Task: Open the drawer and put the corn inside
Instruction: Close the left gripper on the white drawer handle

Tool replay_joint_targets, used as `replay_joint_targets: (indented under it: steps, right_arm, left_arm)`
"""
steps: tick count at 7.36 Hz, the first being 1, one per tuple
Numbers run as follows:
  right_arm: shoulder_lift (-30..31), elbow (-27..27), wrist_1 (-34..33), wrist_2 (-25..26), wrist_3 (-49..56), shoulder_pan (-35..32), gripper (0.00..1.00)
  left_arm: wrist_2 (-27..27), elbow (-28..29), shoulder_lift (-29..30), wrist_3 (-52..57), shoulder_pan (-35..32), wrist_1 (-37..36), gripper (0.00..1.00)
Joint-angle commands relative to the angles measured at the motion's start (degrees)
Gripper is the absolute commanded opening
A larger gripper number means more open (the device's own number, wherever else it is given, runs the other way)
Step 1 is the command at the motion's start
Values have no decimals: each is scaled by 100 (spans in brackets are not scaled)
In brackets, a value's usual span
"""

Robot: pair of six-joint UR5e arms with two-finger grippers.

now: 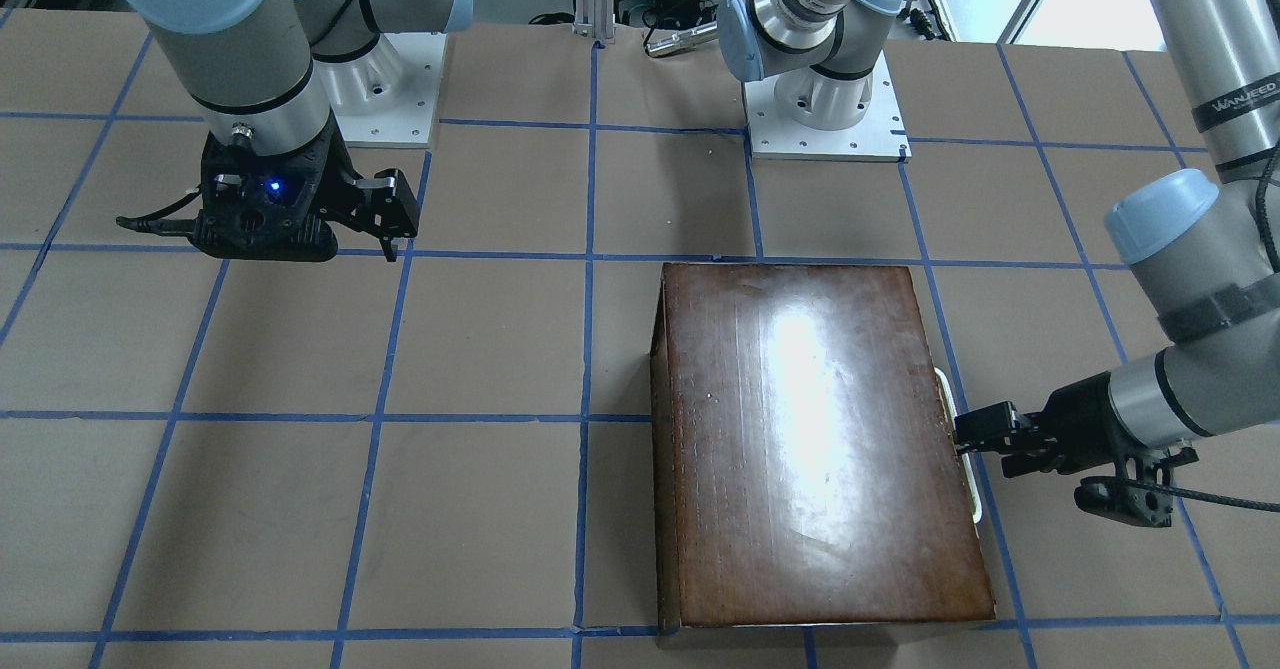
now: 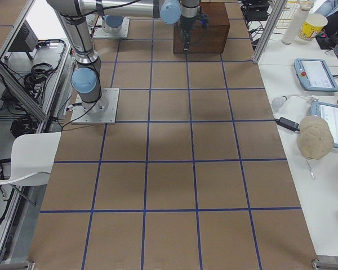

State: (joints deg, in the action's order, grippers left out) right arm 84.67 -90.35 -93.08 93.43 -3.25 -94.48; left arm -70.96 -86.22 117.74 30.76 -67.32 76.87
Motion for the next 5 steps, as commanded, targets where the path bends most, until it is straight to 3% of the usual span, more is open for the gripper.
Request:
replay_joint_targets:
  steps: [1,5]
  right_arm:
    - [6,0,0,0,0,0,100]
    - [6,0,0,0,0,0,100]
  left_arm:
    - [-328,78,-5,9,0,-32,100]
    - [-374,132,-5,105,114,-50,100]
